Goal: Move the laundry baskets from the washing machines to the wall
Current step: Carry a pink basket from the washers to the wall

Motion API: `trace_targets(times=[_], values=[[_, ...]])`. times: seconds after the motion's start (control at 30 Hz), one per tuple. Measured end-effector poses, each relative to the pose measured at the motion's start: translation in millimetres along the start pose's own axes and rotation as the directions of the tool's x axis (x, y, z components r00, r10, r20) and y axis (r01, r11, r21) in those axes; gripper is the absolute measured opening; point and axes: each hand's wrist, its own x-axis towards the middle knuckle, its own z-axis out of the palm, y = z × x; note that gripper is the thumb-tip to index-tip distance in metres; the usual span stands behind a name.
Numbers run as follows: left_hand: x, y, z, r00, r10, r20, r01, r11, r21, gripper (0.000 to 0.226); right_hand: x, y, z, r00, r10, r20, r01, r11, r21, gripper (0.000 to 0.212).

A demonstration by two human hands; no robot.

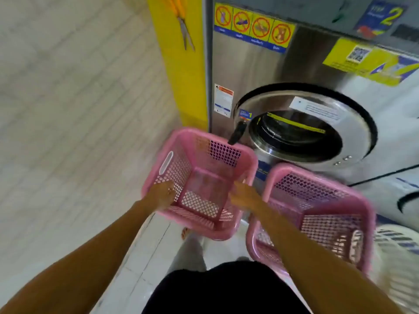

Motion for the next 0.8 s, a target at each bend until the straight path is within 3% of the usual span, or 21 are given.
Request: trace_targets(times=[0.2,0.33,0.43,0.63,0.8], values=[[46.1,-23.8,-23.0,1.000,0.000,-0.022,-0.001,0.999,-0.037,0.038,24.0,6.8,12.4,0.979,0.204,-0.007,-0.201,0.971,0.129,0.064],[82.4,-45.0,-18.7,0.997,-0.027,-0.076,0.027,1.000,-0.002,0.039,45.3,16.6,33.1,0.936,0.332,-0.120,-0.297,0.924,0.241,0.073],[113.6,-67.0,1.9,0.989,-0.069,-0.130,0.069,0.998,-0.002,0.058,63.2,26.4,53.2,0.909,0.387,-0.155,-0.340,0.903,0.263,0.077],[163.2,-96.1,43.1,0.956,-0.024,-0.293,0.018,1.000,-0.025,0.082,87.8,45.3,87.7,0.884,0.379,-0.273,-0.230,0.862,0.453,0.083],[174.6,-101.8,42.0,0.947,-0.091,-0.308,0.076,0.995,-0.060,0.090,89.2,54.8,90.1,0.888,0.349,-0.298,-0.195,0.875,0.443,0.089]])
